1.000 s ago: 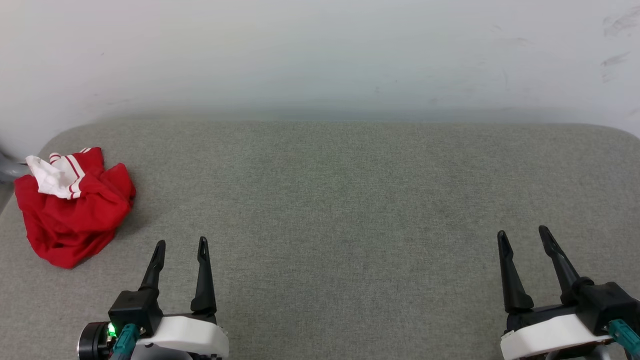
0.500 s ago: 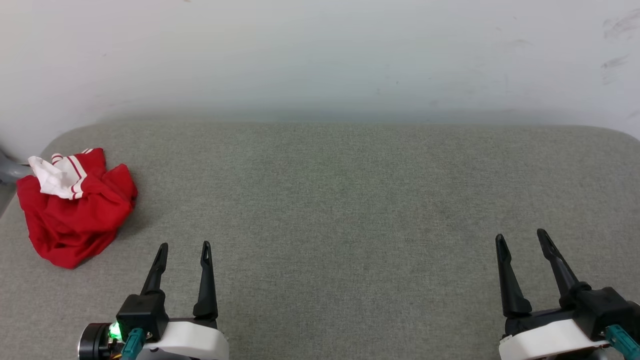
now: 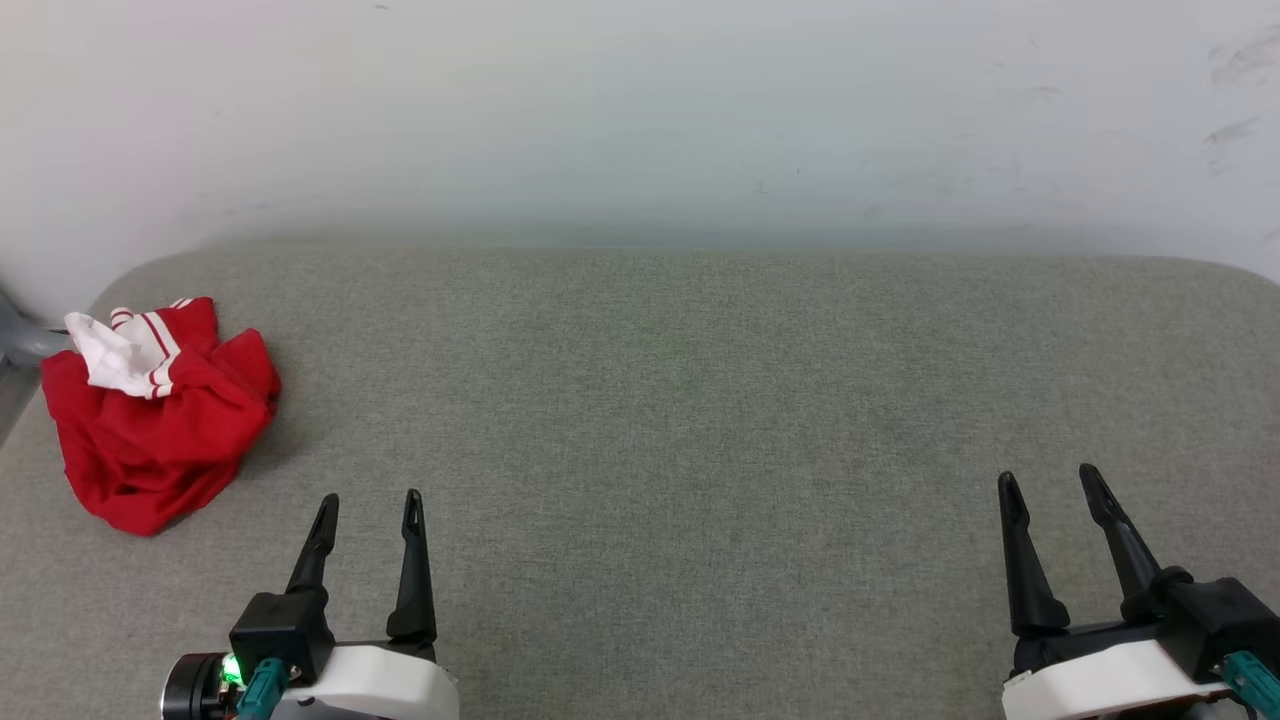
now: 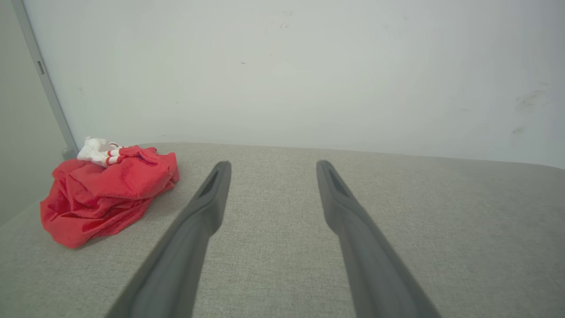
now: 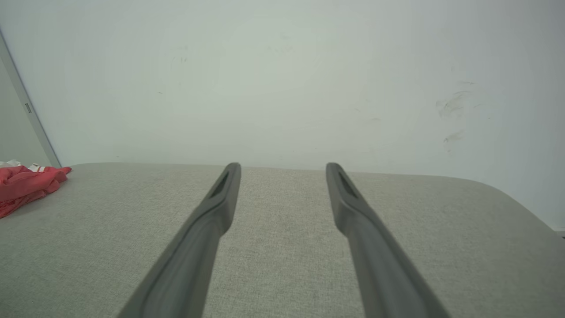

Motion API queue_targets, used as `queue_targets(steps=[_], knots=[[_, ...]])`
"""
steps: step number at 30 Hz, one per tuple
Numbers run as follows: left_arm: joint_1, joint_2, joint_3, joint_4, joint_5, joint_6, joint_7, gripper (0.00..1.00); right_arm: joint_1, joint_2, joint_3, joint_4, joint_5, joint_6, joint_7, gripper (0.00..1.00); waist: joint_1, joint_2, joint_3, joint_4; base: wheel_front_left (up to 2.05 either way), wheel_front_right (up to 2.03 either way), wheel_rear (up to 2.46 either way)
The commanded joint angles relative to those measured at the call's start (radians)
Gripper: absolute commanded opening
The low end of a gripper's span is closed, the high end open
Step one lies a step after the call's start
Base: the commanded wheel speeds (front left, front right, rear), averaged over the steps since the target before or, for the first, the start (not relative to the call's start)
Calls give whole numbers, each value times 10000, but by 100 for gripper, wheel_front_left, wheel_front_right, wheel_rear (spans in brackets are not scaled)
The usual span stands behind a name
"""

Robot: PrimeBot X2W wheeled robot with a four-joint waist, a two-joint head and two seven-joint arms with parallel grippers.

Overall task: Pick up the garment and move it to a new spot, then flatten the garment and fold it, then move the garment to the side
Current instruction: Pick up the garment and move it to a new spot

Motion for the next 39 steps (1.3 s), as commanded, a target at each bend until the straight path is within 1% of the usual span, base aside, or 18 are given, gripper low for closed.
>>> queue_targets(steps=[1,7,16,17,33,39], knots=[[37,-12,30,21,-48,-20,-28,100,45,9,-23,22,97,-7,-25,100,0,0,2,29,0,0,0],[-66,-11,96,27,-38,3,-28,100,73,11,-12,-3,137,-7,-25,100,0,0,40,321,0,0,0],[-133,-10,195,45,-202,73,-28,100,91,11,54,-50,114,-7,-25,100,0,0,126,1210,0,0,0],[-133,-10,195,45,-202,73,-28,100,91,11,54,-50,114,-7,-25,100,0,0,126,1210,0,0,0],[-230,-12,491,72,-286,88,-28,100,109,9,182,-68,74,-7,-23,100,0,0,285,3369,0,0,0],[-198,-10,613,100,-336,101,-28,100,52,9,263,-67,82,-7,-25,100,0,0,289,4064,0,0,0]])
